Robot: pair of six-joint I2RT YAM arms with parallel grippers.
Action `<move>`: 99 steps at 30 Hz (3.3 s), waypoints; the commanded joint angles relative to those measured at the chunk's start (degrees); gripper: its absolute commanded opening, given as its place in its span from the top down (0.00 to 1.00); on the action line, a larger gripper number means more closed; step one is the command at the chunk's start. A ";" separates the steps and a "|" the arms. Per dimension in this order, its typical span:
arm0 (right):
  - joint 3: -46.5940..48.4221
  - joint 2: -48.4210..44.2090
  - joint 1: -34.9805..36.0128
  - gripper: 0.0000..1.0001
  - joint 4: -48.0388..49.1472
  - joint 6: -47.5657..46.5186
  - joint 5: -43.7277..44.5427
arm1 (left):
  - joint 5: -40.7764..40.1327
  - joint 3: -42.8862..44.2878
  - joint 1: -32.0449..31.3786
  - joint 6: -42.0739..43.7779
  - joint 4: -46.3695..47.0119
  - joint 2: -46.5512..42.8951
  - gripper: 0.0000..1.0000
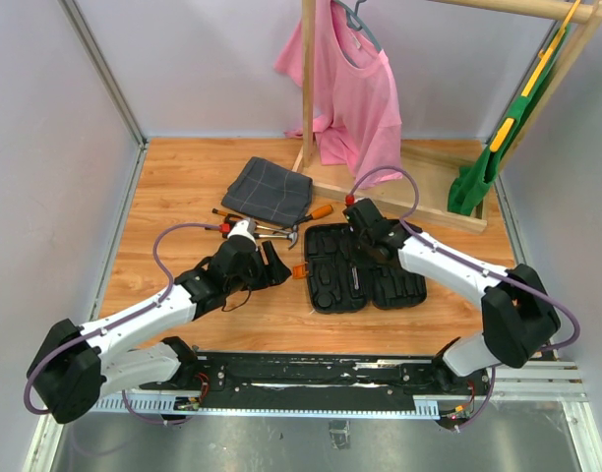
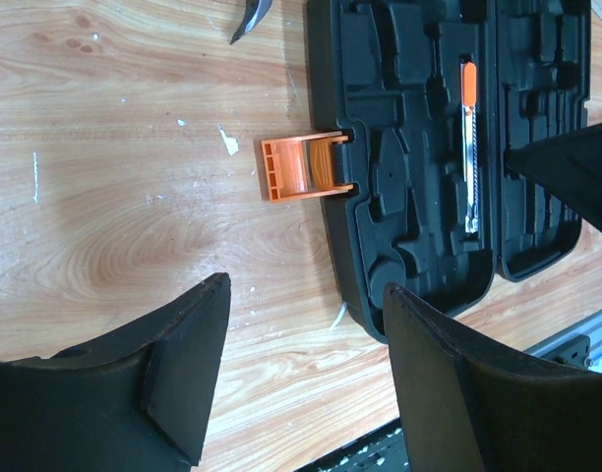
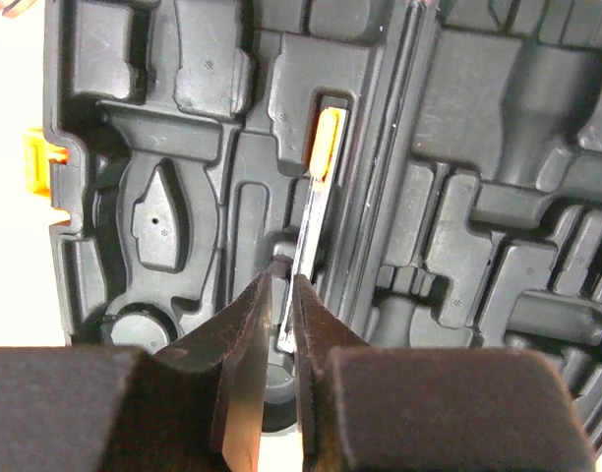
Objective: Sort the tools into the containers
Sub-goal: Place the utility knife in the storage box.
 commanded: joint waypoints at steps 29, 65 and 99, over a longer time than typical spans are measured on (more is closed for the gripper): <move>6.22 11.34 -0.67 0.91 -4.30 -4.30 2.28 | 1.42 0.26 0.38 -1.21 1.74 0.19 0.33; -4.87 12.29 -1.89 0.93 0.18 -2.11 -4.51 | 2.21 0.68 0.39 -1.21 2.59 1.85 0.34; 5.71 4.09 -2.42 0.86 -4.84 -5.72 -3.31 | 2.13 -0.54 0.38 -1.57 2.52 0.61 0.34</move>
